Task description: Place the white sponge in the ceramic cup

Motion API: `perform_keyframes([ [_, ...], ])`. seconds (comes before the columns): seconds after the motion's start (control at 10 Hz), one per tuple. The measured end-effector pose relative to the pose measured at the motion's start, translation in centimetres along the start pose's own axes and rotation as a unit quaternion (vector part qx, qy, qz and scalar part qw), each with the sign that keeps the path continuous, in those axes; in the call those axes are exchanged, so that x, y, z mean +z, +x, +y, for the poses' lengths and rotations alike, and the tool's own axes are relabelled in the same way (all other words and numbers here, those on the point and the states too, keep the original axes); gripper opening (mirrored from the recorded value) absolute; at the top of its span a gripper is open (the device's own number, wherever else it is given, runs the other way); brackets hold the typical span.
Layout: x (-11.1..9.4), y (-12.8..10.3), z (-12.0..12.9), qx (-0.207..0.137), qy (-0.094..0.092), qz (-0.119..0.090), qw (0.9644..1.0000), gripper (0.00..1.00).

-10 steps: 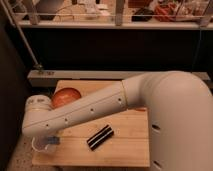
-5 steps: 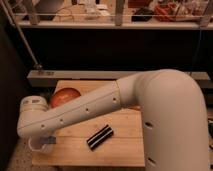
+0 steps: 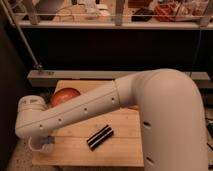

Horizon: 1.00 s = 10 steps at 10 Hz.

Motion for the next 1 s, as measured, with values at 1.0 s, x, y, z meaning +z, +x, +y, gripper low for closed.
perform_keyframes([
  [1.0,-0.4,0.0,-1.5,0.0,0.009,0.008,0.9999,0.62],
])
